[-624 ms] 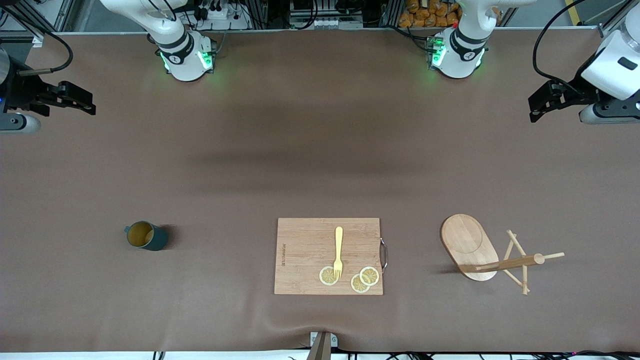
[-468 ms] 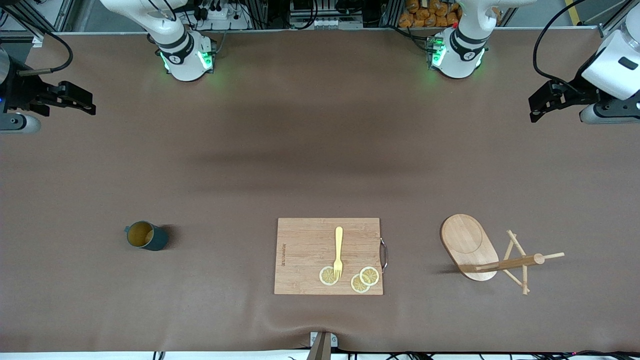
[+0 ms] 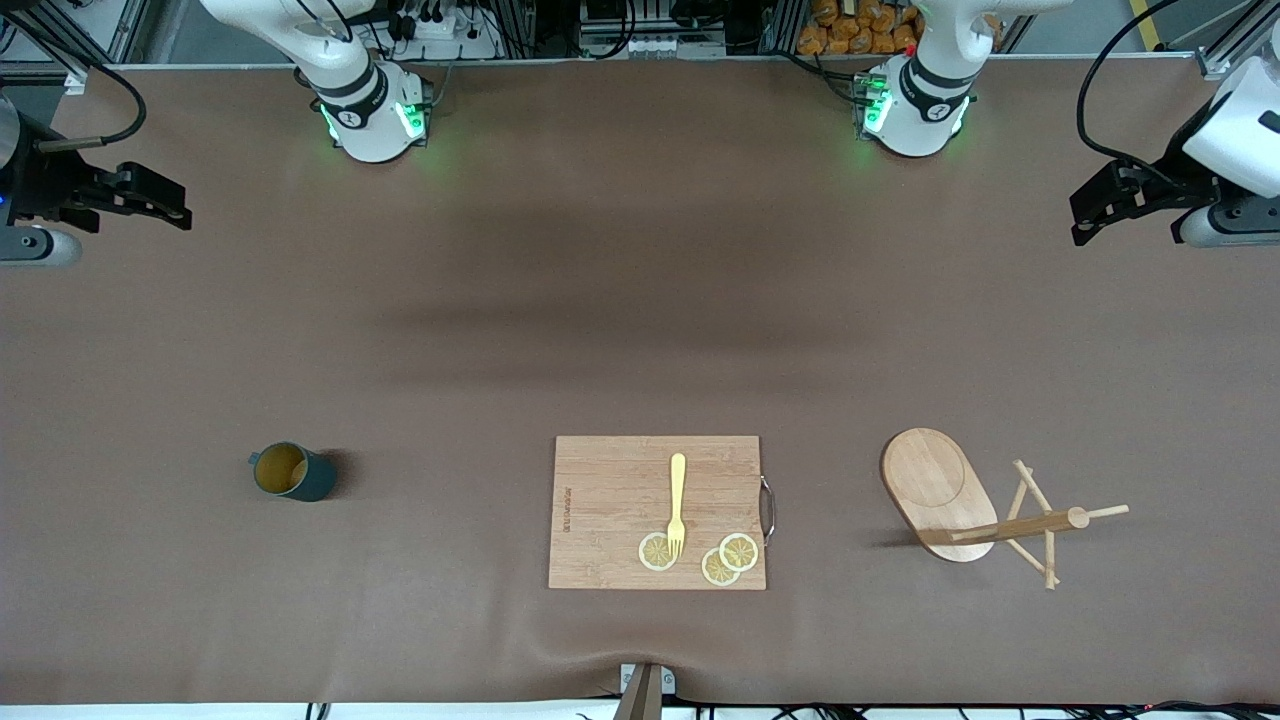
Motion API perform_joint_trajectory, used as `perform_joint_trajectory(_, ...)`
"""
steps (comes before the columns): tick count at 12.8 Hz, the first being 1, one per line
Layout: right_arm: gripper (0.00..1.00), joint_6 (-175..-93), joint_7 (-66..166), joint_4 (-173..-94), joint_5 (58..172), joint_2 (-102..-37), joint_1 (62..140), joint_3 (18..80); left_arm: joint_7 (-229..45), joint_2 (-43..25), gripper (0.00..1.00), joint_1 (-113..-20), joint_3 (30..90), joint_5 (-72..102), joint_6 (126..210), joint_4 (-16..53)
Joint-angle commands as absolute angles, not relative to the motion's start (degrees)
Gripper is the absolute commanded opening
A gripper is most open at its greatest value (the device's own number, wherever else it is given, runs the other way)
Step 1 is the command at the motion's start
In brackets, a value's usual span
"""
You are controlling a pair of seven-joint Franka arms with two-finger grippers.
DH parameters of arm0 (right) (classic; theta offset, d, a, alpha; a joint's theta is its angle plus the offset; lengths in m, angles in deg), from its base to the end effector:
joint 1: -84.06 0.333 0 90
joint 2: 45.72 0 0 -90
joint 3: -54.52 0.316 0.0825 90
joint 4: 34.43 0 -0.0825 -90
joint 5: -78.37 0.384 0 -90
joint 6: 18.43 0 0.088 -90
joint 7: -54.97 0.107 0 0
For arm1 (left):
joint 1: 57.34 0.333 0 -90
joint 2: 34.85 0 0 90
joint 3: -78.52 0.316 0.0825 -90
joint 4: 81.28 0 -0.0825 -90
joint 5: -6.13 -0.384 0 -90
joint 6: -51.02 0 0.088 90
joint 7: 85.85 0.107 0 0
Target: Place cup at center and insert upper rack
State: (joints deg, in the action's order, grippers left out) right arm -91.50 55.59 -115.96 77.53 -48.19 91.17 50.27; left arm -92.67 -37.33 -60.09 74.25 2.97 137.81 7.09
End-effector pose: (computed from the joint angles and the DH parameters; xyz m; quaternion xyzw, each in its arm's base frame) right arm 0.5348 0.0259 0.6457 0.9953 0.0179 -0.0949 0.0117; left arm 0.5322 -0.0603 0.6566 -0.9995 0.0000 -0.0112 0.0280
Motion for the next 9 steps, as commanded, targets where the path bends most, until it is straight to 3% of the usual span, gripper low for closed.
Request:
perform_joint_trajectory(1,1.0,-91.3,56.3,-116.3,76.6,-47.5,91.3,50.6,-93.9,-37.0,1.0,-59.9,74.3,3.7,137.5,6.6)
perform_joint_trajectory(9,1.0,-91.3,56.3,-116.3,76.5,-47.5,91.4,50.6,-95.0,-37.6,1.0,-58.3,74.3,3.7,135.5,6.5)
